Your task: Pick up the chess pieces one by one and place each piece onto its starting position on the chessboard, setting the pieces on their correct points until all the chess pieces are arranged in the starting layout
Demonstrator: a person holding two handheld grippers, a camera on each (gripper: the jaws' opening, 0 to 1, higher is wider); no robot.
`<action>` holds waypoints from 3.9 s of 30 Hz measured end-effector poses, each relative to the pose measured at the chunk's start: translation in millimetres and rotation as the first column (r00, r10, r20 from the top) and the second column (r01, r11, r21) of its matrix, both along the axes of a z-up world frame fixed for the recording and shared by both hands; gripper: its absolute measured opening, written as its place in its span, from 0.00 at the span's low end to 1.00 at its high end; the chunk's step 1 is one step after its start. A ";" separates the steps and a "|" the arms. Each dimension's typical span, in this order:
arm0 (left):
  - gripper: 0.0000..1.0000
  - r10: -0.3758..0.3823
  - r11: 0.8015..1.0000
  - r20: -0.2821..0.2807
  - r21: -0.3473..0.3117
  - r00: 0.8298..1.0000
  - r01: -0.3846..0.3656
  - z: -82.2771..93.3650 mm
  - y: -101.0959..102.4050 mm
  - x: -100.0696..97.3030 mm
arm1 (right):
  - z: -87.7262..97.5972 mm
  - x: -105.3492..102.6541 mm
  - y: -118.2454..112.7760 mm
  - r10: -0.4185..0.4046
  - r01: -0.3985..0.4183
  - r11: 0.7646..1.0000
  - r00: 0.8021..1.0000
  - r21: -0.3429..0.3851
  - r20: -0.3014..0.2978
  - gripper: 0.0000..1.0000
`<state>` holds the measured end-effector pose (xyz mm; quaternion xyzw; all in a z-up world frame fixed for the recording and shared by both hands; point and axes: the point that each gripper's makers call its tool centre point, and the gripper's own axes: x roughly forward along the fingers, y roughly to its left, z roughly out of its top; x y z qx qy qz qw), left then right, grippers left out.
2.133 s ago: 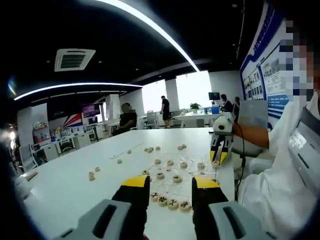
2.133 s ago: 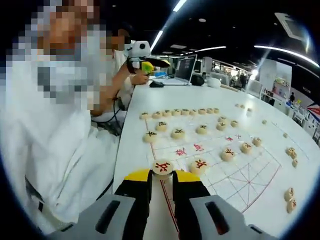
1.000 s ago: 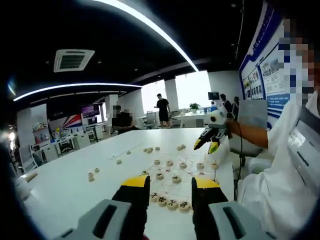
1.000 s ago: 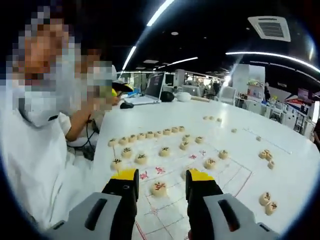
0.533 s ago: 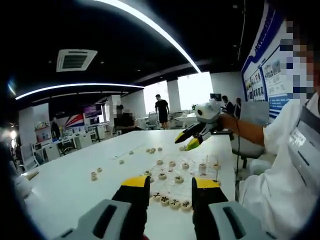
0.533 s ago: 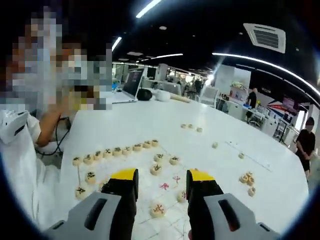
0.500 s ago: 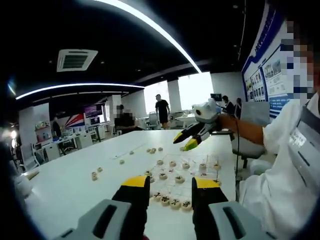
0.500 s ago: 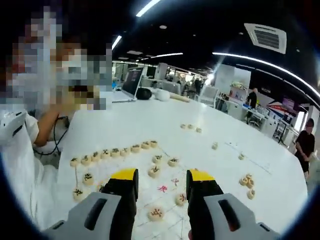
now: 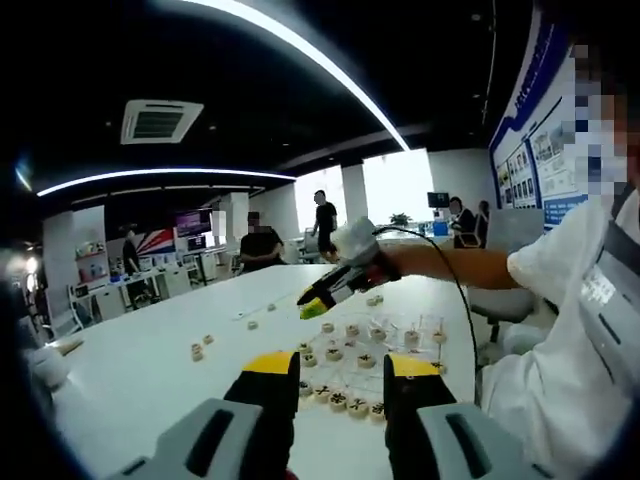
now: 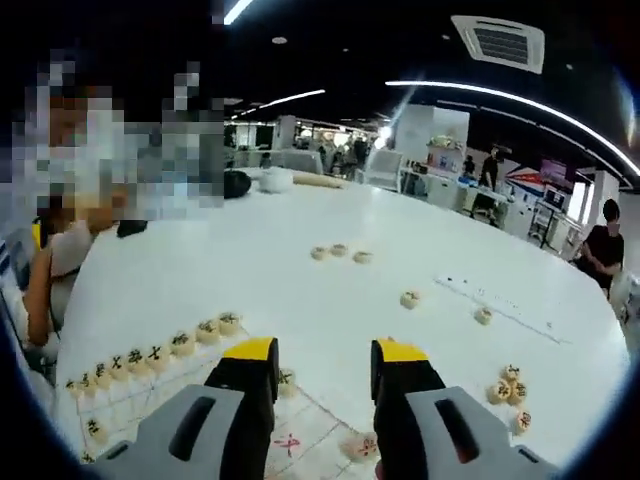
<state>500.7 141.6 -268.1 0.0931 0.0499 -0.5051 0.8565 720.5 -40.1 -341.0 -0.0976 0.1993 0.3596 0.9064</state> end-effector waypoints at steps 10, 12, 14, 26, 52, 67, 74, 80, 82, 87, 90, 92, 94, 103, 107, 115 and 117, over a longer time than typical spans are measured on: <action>0.35 0.014 1.000 -0.002 -0.001 1.000 -0.014 -0.2 2.2 2.2 | -18.7 48.6 65.9 -0.038 0.046 0.993 0.996 0.109 -0.075 0.37; 0.35 0.020 1.000 -0.001 -0.004 1.000 -0.020 0.2 4.4 3.7 | -20.3 62.5 82.2 -0.049 0.058 0.992 0.996 0.117 -0.077 0.35; 0.35 0.022 1.000 -0.004 -0.010 1.000 -0.022 0.7 6.2 4.8 | -19.8 81.8 98.9 -0.044 0.045 0.996 0.999 0.079 -0.012 0.34; 0.35 0.061 0.998 0.012 -0.013 0.998 -0.061 4.4 21.1 10.4 | -46.9 163.6 129.5 -0.131 0.131 0.991 0.991 -0.002 0.007 0.28; 0.33 0.127 0.989 0.006 -0.083 0.992 -0.126 16.6 43.1 22.6 | -43.5 186.7 151.4 -0.130 0.130 0.991 0.991 0.015 0.039 0.19; 0.33 0.124 0.990 0.008 -0.069 0.992 -0.124 15.6 36.2 18.1 | 6.2 39.0 70.3 0.032 -0.035 0.997 0.998 0.063 0.052 0.19; 0.33 0.097 0.994 0.012 -0.055 0.995 -0.096 14.2 26.6 11.0 | 26.4 -33.3 15.7 0.041 -0.054 0.992 0.993 0.113 0.112 0.19; 0.33 0.091 0.995 0.010 -0.044 0.996 -0.090 11.8 23.9 9.1 | 30.9 -59.9 -36.0 -0.007 -0.012 0.994 0.985 0.108 0.170 0.19; 0.33 0.090 0.995 0.010 -0.042 0.996 -0.090 11.9 23.2 8.9 | 24.4 -67.7 -52.9 -0.015 -0.002 0.994 0.987 0.109 0.158 0.19; 0.33 0.083 0.996 0.010 -0.033 0.996 -0.083 10.2 19.3 8.2 | -8.6 -72.4 -81.2 -0.055 0.048 0.997 0.992 0.065 0.113 0.19; 0.33 0.078 0.997 0.008 -0.026 0.997 -0.077 8.2 17.2 8.0 | -26.5 -70.2 -94.6 -0.086 0.082 0.996 0.993 0.047 0.082 0.19; 0.33 0.077 0.997 0.007 -0.025 0.997 -0.077 7.7 16.8 8.1 | -33.5 -68.4 -97.5 -0.097 0.093 0.994 0.993 0.054 0.065 0.19; 0.33 0.079 0.997 0.006 -0.026 0.997 -0.079 7.9 17.4 8.9 | -40.3 -67.0 -97.2 -0.095 0.093 0.994 0.994 0.054 0.048 0.19; 0.33 0.084 0.996 0.006 -0.029 0.996 -0.084 8.3 19.3 10.2 | -52.8 -58.2 -95.6 -0.101 0.100 0.994 0.995 0.037 0.019 0.19; 0.33 0.082 0.996 0.007 -0.026 0.997 -0.082 7.9 18.4 10.3 | -56.9 -59.6 -96.0 -0.106 0.106 0.994 0.994 0.035 0.008 0.19; 0.33 0.079 0.997 0.008 -0.023 0.997 -0.079 8.5 16.9 10.2 | -61.9 -59.5 -98.9 -0.106 0.107 0.994 0.994 0.030 -0.014 0.19; 0.33 0.077 0.997 0.009 -0.023 0.997 -0.076 8.4 16.3 9.8 | -62.0 -60.6 -99.0 -0.109 0.109 0.993 0.994 0.032 -0.017 0.20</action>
